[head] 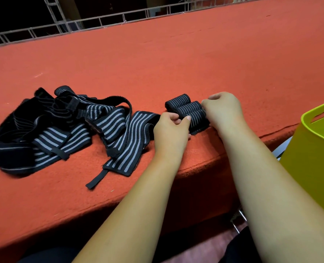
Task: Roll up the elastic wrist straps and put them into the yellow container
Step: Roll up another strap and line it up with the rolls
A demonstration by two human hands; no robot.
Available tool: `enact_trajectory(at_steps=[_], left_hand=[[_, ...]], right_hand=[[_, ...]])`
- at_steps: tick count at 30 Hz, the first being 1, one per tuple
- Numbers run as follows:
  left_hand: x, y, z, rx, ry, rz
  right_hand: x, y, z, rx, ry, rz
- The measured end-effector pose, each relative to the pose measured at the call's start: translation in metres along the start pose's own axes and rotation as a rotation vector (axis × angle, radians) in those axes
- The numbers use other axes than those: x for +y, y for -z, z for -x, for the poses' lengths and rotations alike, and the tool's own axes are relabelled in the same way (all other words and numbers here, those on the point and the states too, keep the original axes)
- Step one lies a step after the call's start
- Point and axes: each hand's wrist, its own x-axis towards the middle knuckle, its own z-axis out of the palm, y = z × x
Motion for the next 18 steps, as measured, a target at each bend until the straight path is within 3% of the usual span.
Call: enact_trajectory(at_steps=[6,18], left_hand=[[0.017,0.028,-0.001,-0.043,0.004,0.039],[0.066,0.171,-0.009,0.098,0.014,0.249]], right_hand=[[-0.021,-0.016,0.012,0.008,0.098,-0.142],[-0.096,-0.106,0.082,-0.343,0.233,-0.3]])
